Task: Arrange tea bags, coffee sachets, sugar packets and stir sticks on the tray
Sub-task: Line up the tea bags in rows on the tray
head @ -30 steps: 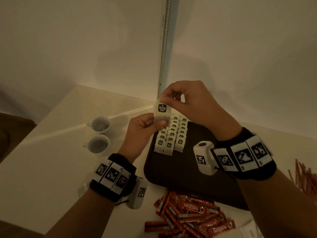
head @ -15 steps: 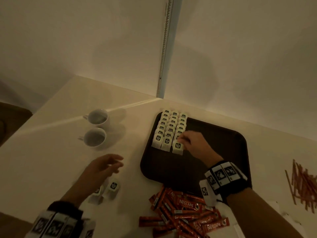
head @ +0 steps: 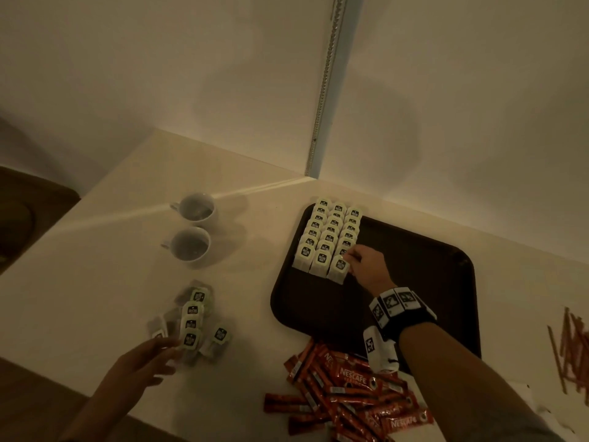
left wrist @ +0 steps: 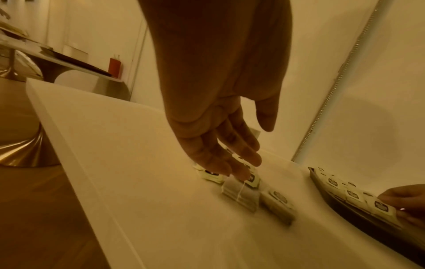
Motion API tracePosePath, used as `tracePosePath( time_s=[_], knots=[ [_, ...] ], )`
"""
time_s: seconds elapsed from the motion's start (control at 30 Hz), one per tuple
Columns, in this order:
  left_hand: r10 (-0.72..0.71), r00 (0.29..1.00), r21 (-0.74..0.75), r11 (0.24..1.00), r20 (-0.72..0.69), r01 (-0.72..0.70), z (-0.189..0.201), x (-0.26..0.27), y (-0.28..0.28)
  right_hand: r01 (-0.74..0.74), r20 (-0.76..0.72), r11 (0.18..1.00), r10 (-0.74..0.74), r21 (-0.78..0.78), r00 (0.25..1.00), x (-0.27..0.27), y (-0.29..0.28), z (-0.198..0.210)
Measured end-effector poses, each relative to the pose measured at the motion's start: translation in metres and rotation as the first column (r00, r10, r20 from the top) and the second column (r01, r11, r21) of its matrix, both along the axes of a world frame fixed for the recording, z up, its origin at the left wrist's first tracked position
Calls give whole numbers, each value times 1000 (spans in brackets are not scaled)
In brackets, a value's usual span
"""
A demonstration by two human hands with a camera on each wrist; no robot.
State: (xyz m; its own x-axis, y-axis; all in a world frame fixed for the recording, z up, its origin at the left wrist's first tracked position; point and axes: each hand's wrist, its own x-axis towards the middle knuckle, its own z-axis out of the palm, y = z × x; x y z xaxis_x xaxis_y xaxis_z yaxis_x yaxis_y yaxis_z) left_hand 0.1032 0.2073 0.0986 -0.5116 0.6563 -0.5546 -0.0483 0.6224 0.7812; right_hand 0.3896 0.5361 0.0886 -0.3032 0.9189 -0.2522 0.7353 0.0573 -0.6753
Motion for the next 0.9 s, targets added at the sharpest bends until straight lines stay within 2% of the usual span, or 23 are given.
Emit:
tracePosePath(
  time_s=[0.13,0.23,0.3,0.33,0.4,0.5,0.6,0.67,0.73,0.8,0.9],
  knots=[
    [-5,1000,-3,1000,4,5,4,3,0,29,15,999,-30,40,999,-4,2,-4],
    [-7,1000,-10,1000,-6,7,8,2,-1,56,34,990,-61,132,998,-7,0,0],
    [-24,1000,-30,999,-14,23,7,-1,-5,56,-17,979,-54,195,998,-18,-12,9],
    [-35,999,-39,999,-17,34,6,-2,-7,8,-57,979,4,205,998,-27,-23,14],
    [-55,998,-51,997,-28,54,5,-2,-11,-212,-91,958,233,191,968,-49,-51,24],
    [-76,997,-53,996,-27,75,8,1,-18,-584,-49,809,588,69,808,-86,-97,25],
    [-107,994,-57,993,-39,105,11,3,-28,-728,33,680,732,-84,680,-120,-134,8],
    [-131,989,-69,990,-72,126,11,5,-33,-727,148,669,743,-151,653,-137,-152,-4],
    [-142,974,-84,988,-177,129,9,7,-35,-710,228,690,720,-138,655,-149,-166,-12],
    [-119,943,-76,992,-312,100,6,9,-29,-693,239,713,695,-108,678,-156,-176,-16],
    [-90,898,-66,996,-431,68,1,13,-7,-667,238,737,670,-106,703,-160,-181,-18]
  ],
)
